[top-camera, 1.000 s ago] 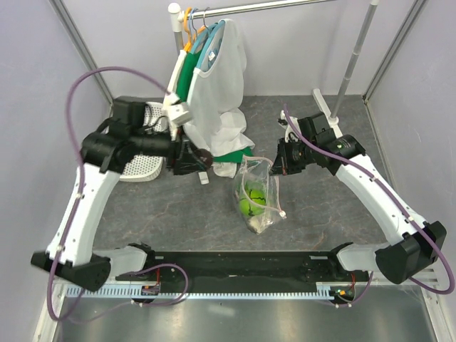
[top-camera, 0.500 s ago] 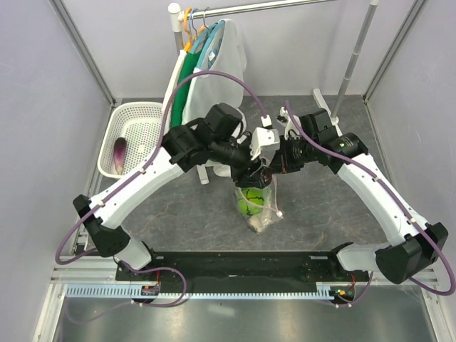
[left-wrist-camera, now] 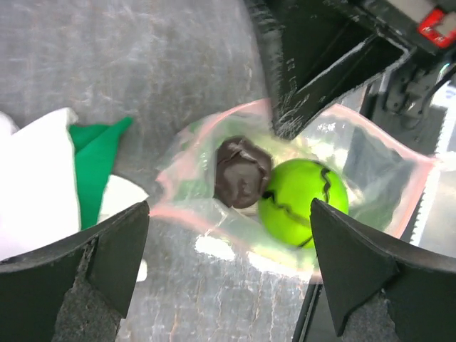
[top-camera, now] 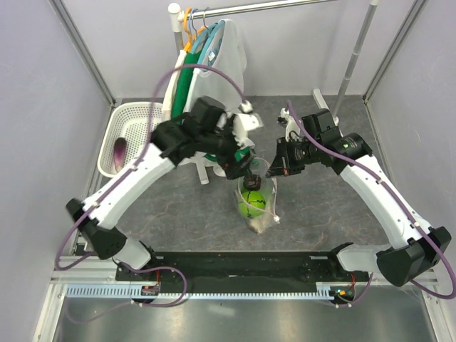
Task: Place the food in the zip-top bag and seal the zipper
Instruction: Place the fake fruit in the zipper food storage bag, then pick up the fake vegetable from the bin.
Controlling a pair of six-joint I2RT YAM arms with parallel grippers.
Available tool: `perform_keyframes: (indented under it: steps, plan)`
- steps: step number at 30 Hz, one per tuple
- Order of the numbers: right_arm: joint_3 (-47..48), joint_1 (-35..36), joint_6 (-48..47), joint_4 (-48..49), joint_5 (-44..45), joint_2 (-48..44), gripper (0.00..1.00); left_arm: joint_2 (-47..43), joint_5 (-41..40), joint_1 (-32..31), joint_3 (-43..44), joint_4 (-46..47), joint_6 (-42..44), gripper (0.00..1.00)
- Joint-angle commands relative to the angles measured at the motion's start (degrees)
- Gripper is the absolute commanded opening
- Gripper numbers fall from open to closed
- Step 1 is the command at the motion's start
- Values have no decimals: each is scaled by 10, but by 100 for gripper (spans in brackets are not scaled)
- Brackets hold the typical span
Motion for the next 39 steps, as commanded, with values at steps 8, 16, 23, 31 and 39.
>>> perform_keyframes:
  steps: [8,16,23,31,39]
  plan:
    - [16,-2,-8,-1,37,-13,0,-283,133,331,0,78,-134,98]
    - [39,-3,-5,6,35,15,0,-258,-20,468,-34,-15,-207,98]
    - [17,-3,-6,7,38,-3,0,-107,108,681,-42,-38,-107,89]
    - [7,-4,-7,12,40,-3,0,153,-12,701,62,-26,-2,77]
    - [3,-4,-9,15,43,-4,0,312,-48,697,175,-34,43,70]
